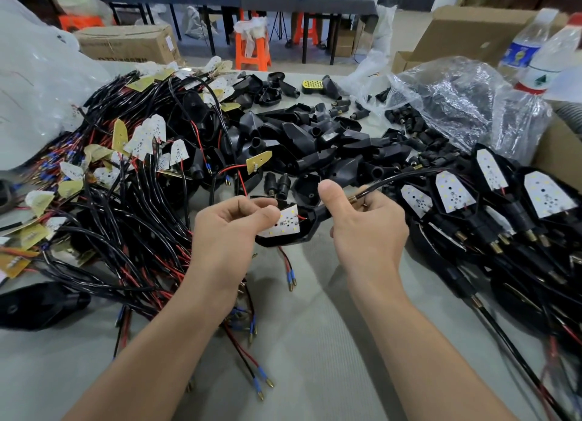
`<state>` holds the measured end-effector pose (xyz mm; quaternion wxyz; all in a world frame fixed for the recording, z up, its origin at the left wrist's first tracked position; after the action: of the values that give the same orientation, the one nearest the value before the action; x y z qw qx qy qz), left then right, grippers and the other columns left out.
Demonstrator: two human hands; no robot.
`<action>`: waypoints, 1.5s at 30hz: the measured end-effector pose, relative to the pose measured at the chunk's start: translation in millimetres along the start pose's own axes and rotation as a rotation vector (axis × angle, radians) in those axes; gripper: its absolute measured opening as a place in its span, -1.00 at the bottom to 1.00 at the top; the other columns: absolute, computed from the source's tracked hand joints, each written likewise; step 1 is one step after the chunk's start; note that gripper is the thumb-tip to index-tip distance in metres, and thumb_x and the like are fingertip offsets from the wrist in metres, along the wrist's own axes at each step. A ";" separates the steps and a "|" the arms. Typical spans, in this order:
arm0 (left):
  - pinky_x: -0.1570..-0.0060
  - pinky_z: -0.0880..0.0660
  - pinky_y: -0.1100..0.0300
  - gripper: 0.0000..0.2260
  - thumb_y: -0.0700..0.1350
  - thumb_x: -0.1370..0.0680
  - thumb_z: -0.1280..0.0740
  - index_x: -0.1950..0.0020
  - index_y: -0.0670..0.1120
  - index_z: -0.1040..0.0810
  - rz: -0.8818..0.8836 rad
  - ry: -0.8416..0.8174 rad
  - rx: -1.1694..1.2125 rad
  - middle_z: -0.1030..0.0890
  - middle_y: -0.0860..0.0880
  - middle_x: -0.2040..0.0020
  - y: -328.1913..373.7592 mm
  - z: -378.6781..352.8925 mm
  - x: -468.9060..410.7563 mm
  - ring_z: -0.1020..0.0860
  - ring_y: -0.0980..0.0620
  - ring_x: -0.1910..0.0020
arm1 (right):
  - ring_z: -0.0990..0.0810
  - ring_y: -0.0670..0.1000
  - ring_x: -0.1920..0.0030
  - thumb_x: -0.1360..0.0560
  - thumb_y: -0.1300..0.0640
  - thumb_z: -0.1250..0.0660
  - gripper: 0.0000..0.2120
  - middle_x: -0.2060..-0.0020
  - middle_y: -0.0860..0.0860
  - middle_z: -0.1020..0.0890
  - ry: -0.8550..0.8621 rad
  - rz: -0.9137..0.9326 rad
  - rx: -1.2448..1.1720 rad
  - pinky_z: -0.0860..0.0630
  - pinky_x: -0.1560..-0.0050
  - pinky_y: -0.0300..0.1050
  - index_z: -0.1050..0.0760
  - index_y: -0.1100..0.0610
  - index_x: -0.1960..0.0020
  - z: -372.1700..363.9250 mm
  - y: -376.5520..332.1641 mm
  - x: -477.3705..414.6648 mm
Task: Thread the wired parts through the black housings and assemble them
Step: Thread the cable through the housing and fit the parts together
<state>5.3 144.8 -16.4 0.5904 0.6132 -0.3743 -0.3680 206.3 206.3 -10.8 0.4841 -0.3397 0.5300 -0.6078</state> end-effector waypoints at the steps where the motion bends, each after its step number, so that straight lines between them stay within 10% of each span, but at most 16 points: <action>1: -0.03 -0.50 0.17 -0.72 -0.19 -0.48 -0.52 0.38 -0.09 -0.53 0.019 0.009 -0.053 -0.75 0.10 0.04 -4.1 -0.5 -1.2 -0.69 0.17 0.00 | -0.52 -0.03 0.43 -0.24 -0.43 -0.44 -0.42 0.42 0.05 -0.64 -0.005 -0.020 0.002 -0.46 0.29 -0.08 -0.40 0.09 0.40 -0.7 1.3 0.5; 12: 0.48 -0.52 0.23 -0.76 -0.17 -0.66 -0.35 0.16 -0.11 -0.74 0.043 -0.099 -0.034 -0.67 -0.14 0.33 -5.1 -11.6 0.6 -0.58 0.00 0.47 | -0.47 0.05 0.55 -0.30 -0.37 -0.42 -0.52 0.47 0.05 -0.63 -0.190 -0.112 -0.273 -0.38 0.42 -0.10 -0.46 0.06 0.29 -17.5 2.3 4.7; 17: 0.51 -0.48 0.21 -0.75 -0.06 -0.63 -0.40 0.22 0.00 -0.77 0.056 -0.044 -0.024 -0.69 -0.21 0.31 -6.0 -1.7 -3.6 -0.54 0.00 0.53 | -0.55 -0.13 0.26 -0.49 -0.13 -0.35 -0.79 0.29 -0.14 -0.61 0.199 0.296 -0.060 -0.35 0.16 -0.43 -0.39 -0.06 0.04 25.0 -31.2 13.3; 23: 0.49 -0.48 0.23 -0.74 -0.02 -0.60 -0.43 0.25 -0.04 -0.77 0.111 -0.018 0.112 -0.68 -0.16 0.31 -6.0 3.0 -4.2 -0.53 0.02 0.49 | -0.50 -0.05 -0.28 -0.48 0.17 -0.34 -0.77 -0.10 -0.14 -0.65 -0.268 0.783 0.433 -0.01 -0.56 -0.11 -0.64 0.00 -0.10 -8.4 -57.7 24.0; 28: 0.45 -0.51 0.23 -0.67 0.01 -0.64 -0.27 0.08 -0.16 -0.72 0.270 -0.090 0.518 -0.66 -0.15 0.22 -7.7 3.6 -5.1 -0.54 0.01 0.41 | -0.50 -0.06 -0.06 -0.50 0.21 -0.38 -0.77 0.02 -0.14 -0.66 -0.296 0.871 0.369 -0.18 -0.38 -0.24 -0.63 0.02 -0.12 -19.2 -60.0 35.4; 38: 0.39 -0.48 0.34 -0.77 -0.08 -0.59 -0.31 -0.01 -0.22 -0.65 0.219 -0.168 0.797 -0.61 -0.15 0.20 2.0 9.1 -14.7 -0.51 0.08 0.38 | -0.56 0.09 0.00 -0.57 0.20 -0.32 -0.76 -0.04 -0.04 -0.68 -0.374 1.010 0.431 -0.45 -0.06 0.12 -0.67 0.05 -0.18 -42.4 -109.8 59.1; 45: 0.19 -0.60 0.35 -0.76 0.06 -0.55 -0.36 0.01 -0.08 -0.71 0.202 -0.255 0.859 -0.68 0.01 0.16 3.6 2.0 -13.4 -0.62 0.17 0.25 | -0.46 -0.02 0.04 -0.53 0.13 -0.20 -0.72 0.11 -0.12 -0.54 -0.504 1.295 0.881 -0.17 0.05 -0.13 -0.63 -0.07 -0.10 -51.3 -166.3 79.8</action>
<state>-2.5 155.7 -12.8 0.2651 0.7126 -0.6204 -0.1925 96.8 141.7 132.4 0.9322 0.1282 0.2090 -0.2662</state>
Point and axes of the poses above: each hand's wrist, its own x-axis away from the middle knuckle, its own z-axis out of the back of the hand, y = z × x, the point moved 7 cm from there along -x, towards the middle knuckle
